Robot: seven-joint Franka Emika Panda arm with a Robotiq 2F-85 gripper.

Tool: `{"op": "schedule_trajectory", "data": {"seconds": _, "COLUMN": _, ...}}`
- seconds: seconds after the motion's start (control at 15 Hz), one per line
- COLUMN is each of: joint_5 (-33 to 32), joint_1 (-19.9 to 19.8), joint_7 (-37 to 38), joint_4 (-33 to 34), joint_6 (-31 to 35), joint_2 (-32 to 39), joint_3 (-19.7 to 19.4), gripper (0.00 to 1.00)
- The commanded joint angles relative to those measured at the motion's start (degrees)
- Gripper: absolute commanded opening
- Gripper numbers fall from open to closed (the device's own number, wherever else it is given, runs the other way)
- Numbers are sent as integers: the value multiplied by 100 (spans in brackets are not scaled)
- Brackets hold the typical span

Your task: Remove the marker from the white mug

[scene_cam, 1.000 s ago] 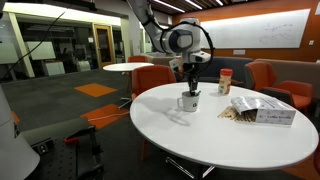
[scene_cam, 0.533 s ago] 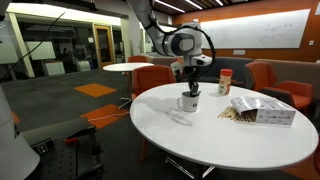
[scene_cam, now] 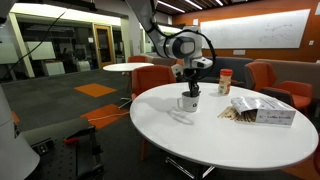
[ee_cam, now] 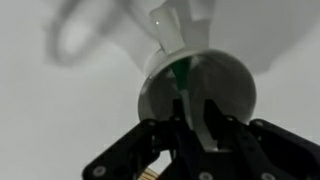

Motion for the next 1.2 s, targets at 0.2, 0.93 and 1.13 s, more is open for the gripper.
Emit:
{"op": "schedule_trajectory", "data": {"seconds": 0.2, "joint_5": -149, "joint_1": 112, "joint_7": 159, "joint_4": 260, "joint_6": -296, "joint_2": 129, "joint_3": -138, "gripper": 0}}
{"op": "schedule_trajectory", "data": {"seconds": 0.93, "joint_5": -312, "joint_1": 283, "joint_7": 400, "joint_4": -77, "joint_6": -826, "joint_2": -750, "joint_3": -274, "gripper": 0}}
{"op": "schedule_trajectory", "data": {"seconds": 1.13, "joint_5": 76, "joint_1": -54, "joint_7": 86, "joint_4": -173, "joint_6": -1438, "joint_2": -1196, "joint_3": 65, "gripper": 0}}
